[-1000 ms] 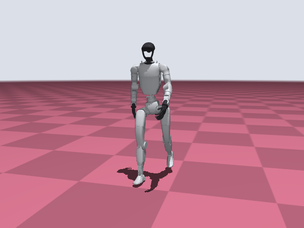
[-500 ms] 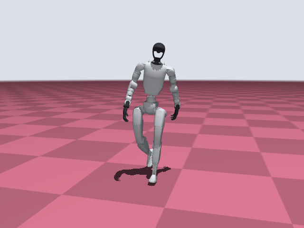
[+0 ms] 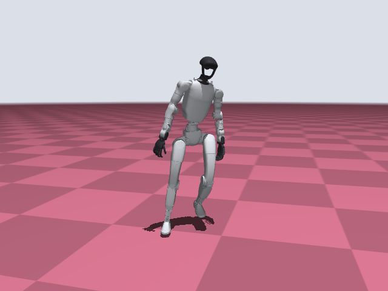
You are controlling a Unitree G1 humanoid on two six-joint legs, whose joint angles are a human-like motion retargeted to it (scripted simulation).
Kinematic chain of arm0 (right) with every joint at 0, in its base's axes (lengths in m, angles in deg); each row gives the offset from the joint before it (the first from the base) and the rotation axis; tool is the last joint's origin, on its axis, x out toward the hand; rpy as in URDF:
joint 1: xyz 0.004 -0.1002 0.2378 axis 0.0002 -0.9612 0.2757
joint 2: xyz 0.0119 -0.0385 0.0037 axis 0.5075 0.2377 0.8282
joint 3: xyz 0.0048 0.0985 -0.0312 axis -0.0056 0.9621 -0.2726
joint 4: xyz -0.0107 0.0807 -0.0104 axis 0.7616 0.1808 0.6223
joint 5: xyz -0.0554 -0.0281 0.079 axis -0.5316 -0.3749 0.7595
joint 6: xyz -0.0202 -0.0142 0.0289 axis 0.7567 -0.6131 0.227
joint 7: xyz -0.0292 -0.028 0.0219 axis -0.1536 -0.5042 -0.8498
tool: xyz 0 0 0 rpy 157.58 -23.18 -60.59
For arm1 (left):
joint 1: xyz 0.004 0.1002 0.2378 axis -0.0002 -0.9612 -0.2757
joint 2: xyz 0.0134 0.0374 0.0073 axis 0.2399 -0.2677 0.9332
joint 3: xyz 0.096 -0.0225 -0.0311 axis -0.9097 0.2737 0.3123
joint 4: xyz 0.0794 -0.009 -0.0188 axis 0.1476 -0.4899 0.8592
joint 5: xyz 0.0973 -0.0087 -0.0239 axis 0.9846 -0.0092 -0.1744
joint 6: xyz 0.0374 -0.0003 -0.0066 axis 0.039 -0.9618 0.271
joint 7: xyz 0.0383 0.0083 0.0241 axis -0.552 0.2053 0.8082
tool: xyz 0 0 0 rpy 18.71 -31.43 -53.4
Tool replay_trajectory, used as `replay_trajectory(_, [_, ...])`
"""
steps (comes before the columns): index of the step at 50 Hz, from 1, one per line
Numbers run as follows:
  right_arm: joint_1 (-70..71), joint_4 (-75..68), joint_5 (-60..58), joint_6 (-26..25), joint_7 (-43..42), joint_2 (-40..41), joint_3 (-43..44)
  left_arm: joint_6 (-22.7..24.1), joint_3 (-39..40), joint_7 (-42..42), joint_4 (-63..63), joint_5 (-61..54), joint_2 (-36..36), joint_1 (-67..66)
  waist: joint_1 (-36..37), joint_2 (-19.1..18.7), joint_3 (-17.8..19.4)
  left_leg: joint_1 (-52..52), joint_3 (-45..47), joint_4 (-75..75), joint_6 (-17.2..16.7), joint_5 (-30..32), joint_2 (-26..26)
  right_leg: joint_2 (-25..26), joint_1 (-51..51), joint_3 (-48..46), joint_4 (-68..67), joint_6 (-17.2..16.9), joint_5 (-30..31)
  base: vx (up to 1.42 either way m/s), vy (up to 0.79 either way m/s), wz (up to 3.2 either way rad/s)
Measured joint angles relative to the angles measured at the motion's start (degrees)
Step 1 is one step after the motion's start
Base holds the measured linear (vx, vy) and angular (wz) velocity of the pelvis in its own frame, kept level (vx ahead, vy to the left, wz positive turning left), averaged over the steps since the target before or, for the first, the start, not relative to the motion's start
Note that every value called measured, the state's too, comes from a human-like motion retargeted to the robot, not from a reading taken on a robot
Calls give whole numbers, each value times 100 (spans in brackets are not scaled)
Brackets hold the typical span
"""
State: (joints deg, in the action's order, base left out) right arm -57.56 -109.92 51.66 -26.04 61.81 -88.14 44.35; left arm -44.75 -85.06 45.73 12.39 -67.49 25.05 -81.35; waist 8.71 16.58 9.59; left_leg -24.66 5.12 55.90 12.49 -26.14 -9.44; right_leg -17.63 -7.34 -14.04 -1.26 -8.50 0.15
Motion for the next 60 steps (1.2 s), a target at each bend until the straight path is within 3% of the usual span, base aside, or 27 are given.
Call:
replay_trajectory(2, [326, 709, -226, -33, -93, -328, 333, -315, 37, -70, -919, 563, 179, -310, 464, 216, 27, -185, 724, -1446, -141, 253, -43, 18, 57, 69, 37, -164, -90, 86, -19, -79])
replay_trajectory(4, [560, 1459, -435, -12, -157, -651, 731, -445, 205, 166, -1659, 784, 361, -549, 1011, 211, 197, 130, 1420, -3497, -541, 749, 22, 246, 347, 136, 120, -292, -218, 96, -11, -106])
replay_trajectory(6, [685, 2003, -460, 170, -282, -916, 1114, -366, 565, 553, -2141, 706, 454, -865, 1393, -149, 374, 529, 2072, -5112, -1136, 1114, 288, 752, 978, 95, 267, -304, -356, 105, -2, -61])
replay_trajectory(8, [739, 2257, -321, 344, -420, -1116, 1439, -229, 1075, 855, -2420, 492, 425, -1205, 1510, -562, 498, 736, 2623, -5955, -1694, 1108, 534, 1216, 1709, 18, 427, -264, -430, 107, 4, 20])
replay_trajectory(10, [750, 2244, -141, 369, -521, -1234, 1713, -162, 1562, 1004, -2513, 103, 306, -1509, 1466, -855, 564, 776, 2662, -6090, -1912, 980, 666, 1506, 2302, 1, 508, -201, -366, 104, 8, 71])
replay_trajectory(13, [539, 1943, -45, 210, -266, -1266, 2066, -188, 1829, 692, -2503, -260, 80, -1658, 1310, -1426, 736, 1358, 1672, -6090, -1724, 1753, 719, 1887, 3029, 266, 203, 91, 450, 102, 13, 125])
replay_trajectory(15, [139, 1683, -453, 366, 159, -1266, 1909, -398, 2018, 469, -2194, 139, -91, -1874, 1308, -2057, 756, 2013, 1250, -6090, -1800, 1824, 1028, 2193, 2845, 672, -1259, 257, 1062, 93, 18, 135])
replay_trajectory(17, [-54, 1320, -363, 94, 827, -1156, 1673, -598, 1391, -50, -1726, 538, 43, -1496, 1473, -2112, 457, 1835, 719, -5951, -1405, 1664, 1023, 2310, 1069, 1061, -3960, -175, 1022, 72, 14, 147])
replay_trajectory(18, [-160, 1188, -406, -223, 733, -1071, 1541, -744, 1164, -357, -1417, 585, 162, -1234, 1525, -2027, 322, 1637, 430, -5800, -1337, 1614, 887, 2307, 230, 1226, -4941, -300, 852, 67, 12, 215])
replay_trajectory(20, [-461, 982, -646, -399, 885, -837, 1328, -692, 771, -317, -623, 630, 357, -790, 1449, -2064, 208, 1532, -309, -5447, -1240, 1519, 630, 2040, -789, 1127, -5990, 11, 365, 71, 13, 312])
replay_trajectory(23, [-941, 866, -1015, -346, 1041, -523, 1254, -430, 363, -327, 818, 615, 547, -189, 883, -2355, 160, 1846, -1678, -5169, -1330, 1586, 286, 1450, -1305, 533, -5922, 587, -256, 72, 7, 457])
replay_trajectory(27, [-1452, 952, -923, -243, 978, -258, 1322, -51, -173, -408, 2407, 285, 646, 503, -308, -2669, 42, 2544, -3249, -5269, -1669, 1936, 177, 1185, -1084, 101, -3649, 642, -417, 68, -13, 529])
replay_trajectory(30, [-1477, 1141, -630, -284, 963, -260, 1312, 204, -588, -160, 3158, -361, 674, 1071, -1345, -2477, 137, 3125, -3561, -5467, -1932, 2272, -20, 706, -451, 120, -969, 381, -134, 65, -32, 501])
replay_trajectory(32, [-1381, 1335, -630, -397, 1054, -309, 1291, 407, -803, -33, 3444, -712, 695, 1342, -1901, -2235, 278, 3633, -3254, -5599, -2123, 2313, -60, 359, -129, 466, 229, -152, 98, 65, -45, 401])
replay_trajectory(35, [-1291, 1658, -764, -520, 1168, -434, 1335, 495, -909, -220, 3614, -1004, 665, 1355, -2278, -1994, 441, 4381, -2334, -5666, -2114, 2165, 101, 34, 46, 1184, 591, -630, 673, 63, -50, 235])
replay_trajectory(37, [-1148, 1717, -796, -632, 1022, -546, 1369, 302, -802, -148, 3525, -1269, 581, 1178, -2232, -1894, 501, 4705, -1432, -5527, -1604, 2091, 163, -81, 342, 1282, 479, -391, 700, 62, -51, 99])
replay_trajectory(40, [-720, 1489, -780, -905, 620, -650, 1451, -88, -516, 358, 3116, -1487, 386, 908, -1961, -1581, 851, 4812, 452, -4353, -456, 1678, 119, -276, 985, 1017, -103, -320, -274, 59, -48, 75])
replay_trajectory(42, [-436, 1158, -331, -830, 460, -647, 1299, -172, -351, 501, 2565, -1065, 164, 681, -1946, -1600, 469, 3182, 1018, -1872, 251, 678, 558, -157, 852, 545, -326, -141, -581, 46, -70, 155])
replay_trajectory(43, [-227, 997, 40, -733, 459, -689, 1084, -110, -286, 567, 2224, -1092, 23, 666, -1875, -1849, -35, 1784, 695, -659, 251, 191, 940, 259, 315, 333, -379, 149, -607, 36, -89, 149])
replay_trajectory(44, [-46, 891, 279, -702, 443, -725, 933, -30, -211, 747, 1936, -1361, -126, 669, -1738, -1907, -419, 733, 441, -183, 251, -94, 855, 367, -129, 191, -396, 263, -543, 29, -77, 135])
replay_trajectory(45, [122, 812, 453, -703, 419, -760, 813, 59, -131, 984, 1677, -1750, -279, 680, -1568, -1870, -742, -146, 221, -76, 251, -276, 538, 320, -528, 86, -396, 287, -434, 30, -34, 108])
replay_trajectory(48, [288, 943, 490, -781, 405, -845, 549, 204, 199, 1357, 1061, -3062, -560, 556, -912, -1348, -932, -594, 1300, -2103, 251, -64, -59, -166, -736, 142, -268, -89, -32, 43, 21, 50])
replay_trajectory(50, [313, 1183, 347, -759, 265, -922, 534, 141, 389, 1485, 677, -3543, -580, 503, -460, -1190, -683, -204, 1899, -4197, 62, 517, -392, -288, -463, 221, -150, -374, 194, 53, 42, -7])
replay_trajectory(53, [166, 1514, 111, -524, 15, -919, 840, -85, 594, 1331, 26, -2886, -456, 404, -111, -1475, -37, 419, 2166, -5938, -829, 1031, 65, 286, 678, -22, -11, -254, 232, 69, 0, 21])
replay_trajectory(55, [86, 1548, 28, -401, -25, -884, 1018, -154, 686, 1179, -574, -2166, -407, 481, -64, -1610, 292, 487, 2260, -6090, -1428, 1096, 391, 536, 1362, -167, 39, -133, 328, 77, -2, 64])
replay_trajectory(57, [49, 1405, 97, -376, -5, -821, 1056, -280, 712, 1083, -1242, -1658, -370, 711, -82, -1647, 425, 655, 2096, -6090, -1687, 1472, 515, 659, 1736, -206, -64, 59, 589, 78, 7, 73])
replay_trajectory(60, [-158, 1120, 231, -395, 213, -656, 1051, -532, 734, 749, -1931, -1151, -338, 1102, -240, -1772, 610, 1339, 1582, -6090, -1697, 1428, 537, 785, 2055, -253, -754, 425, 1201, 83, 15, 117])
